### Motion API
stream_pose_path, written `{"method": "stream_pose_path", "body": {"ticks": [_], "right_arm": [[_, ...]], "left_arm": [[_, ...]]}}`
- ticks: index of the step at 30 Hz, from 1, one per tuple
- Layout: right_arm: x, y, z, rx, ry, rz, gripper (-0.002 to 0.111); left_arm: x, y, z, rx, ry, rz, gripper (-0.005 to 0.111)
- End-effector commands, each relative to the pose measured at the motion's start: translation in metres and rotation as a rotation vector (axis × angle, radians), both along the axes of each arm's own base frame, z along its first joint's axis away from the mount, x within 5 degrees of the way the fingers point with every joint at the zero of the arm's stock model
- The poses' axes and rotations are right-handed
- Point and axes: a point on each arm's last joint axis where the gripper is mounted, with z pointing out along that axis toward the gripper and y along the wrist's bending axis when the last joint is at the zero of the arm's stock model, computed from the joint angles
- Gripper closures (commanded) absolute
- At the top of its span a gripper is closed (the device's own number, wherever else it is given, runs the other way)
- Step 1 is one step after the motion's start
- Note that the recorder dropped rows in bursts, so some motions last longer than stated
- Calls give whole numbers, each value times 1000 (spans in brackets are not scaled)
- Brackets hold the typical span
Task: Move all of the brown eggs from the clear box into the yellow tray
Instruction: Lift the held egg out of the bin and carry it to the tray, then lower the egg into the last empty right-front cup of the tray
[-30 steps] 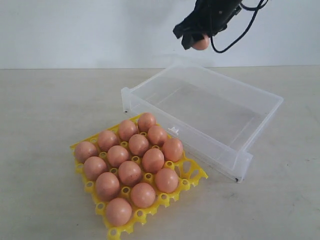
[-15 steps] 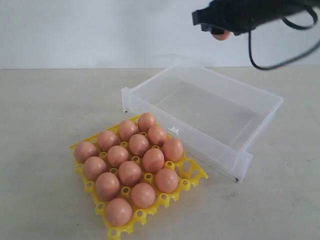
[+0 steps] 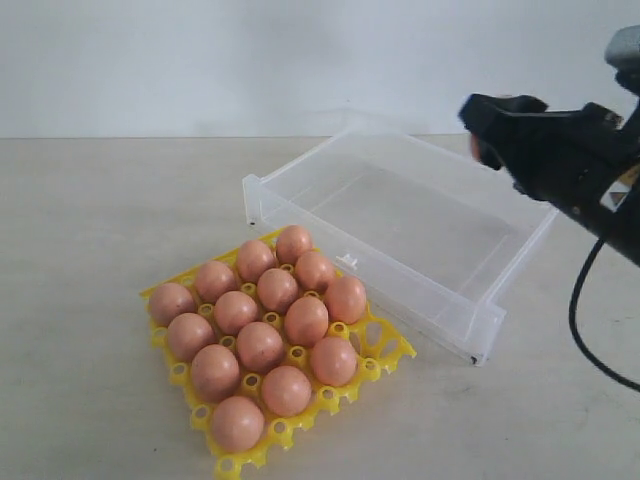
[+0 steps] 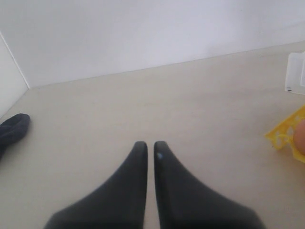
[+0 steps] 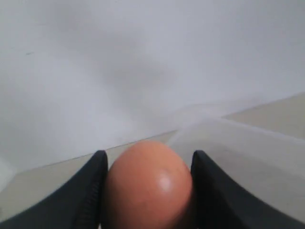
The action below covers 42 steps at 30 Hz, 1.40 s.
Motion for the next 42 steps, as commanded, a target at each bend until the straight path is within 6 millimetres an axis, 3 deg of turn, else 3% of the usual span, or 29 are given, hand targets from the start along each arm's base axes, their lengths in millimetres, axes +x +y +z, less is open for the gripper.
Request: {"method": "stream_pose_path", "body": {"ticks": [1, 7, 12, 23, 34, 42], "right_arm": [[-7, 38, -3, 79, -95, 446, 109], [-11, 58, -28, 44, -22, 731, 109], [-24, 65, -45, -84, 49, 919, 109], [-8, 44, -75, -382, 286, 660, 109], [-4, 44, -73, -457, 198, 653, 109], [1, 48, -92, -464, 141, 688, 109]], "left_arm": [[0, 0, -1, -3, 0, 2, 103], [0, 0, -1, -3, 0, 2, 103], [0, 0, -1, -3, 0, 2, 103], [0, 0, -1, -3, 0, 2, 103], [0, 0, -1, -3, 0, 2, 103], [0, 0, -1, -3, 0, 2, 103]]}}
